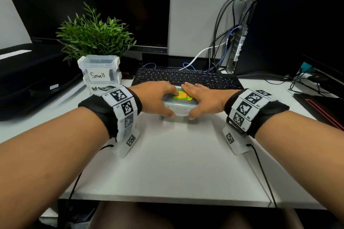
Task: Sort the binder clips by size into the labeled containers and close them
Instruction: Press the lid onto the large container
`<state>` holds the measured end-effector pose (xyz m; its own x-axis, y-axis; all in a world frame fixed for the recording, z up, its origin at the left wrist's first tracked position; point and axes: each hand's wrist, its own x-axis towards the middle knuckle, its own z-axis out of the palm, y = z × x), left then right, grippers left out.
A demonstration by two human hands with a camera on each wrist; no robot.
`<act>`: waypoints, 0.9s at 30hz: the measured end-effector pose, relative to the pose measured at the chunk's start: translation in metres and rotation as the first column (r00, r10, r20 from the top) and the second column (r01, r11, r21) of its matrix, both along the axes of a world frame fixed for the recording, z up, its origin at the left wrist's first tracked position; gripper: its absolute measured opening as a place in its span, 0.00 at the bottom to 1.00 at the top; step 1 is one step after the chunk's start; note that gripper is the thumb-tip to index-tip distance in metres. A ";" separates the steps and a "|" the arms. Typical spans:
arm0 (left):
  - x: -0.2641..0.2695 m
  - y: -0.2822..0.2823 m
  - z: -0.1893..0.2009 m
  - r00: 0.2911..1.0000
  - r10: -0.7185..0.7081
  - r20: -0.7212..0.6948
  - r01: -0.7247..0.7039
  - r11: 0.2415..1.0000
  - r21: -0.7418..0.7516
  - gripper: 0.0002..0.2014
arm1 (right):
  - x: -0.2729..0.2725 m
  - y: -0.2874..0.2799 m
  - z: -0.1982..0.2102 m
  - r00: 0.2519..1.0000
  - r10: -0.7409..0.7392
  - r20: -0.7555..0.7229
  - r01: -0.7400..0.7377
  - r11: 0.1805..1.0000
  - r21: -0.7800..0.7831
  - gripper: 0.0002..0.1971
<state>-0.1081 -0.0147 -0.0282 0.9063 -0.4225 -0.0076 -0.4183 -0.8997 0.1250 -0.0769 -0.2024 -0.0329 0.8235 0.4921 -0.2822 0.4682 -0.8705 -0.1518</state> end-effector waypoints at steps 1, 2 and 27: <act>-0.002 -0.002 -0.001 0.999 -0.008 0.032 0.007 1.000 0.025 0.31 | 0.001 0.000 -0.002 1.000 -0.001 0.002 0.001 1.000 0.009 0.52; -0.002 -0.004 -0.001 0.998 -0.015 0.056 0.013 0.999 0.041 0.30 | 0.001 0.000 -0.002 1.000 -0.004 0.001 0.004 1.000 0.019 0.51; 0.000 -0.013 0.000 0.979 0.043 0.201 -0.104 0.947 0.304 0.19 | 0.006 -0.018 0.001 0.999 0.032 -0.029 -0.030 0.997 0.065 0.55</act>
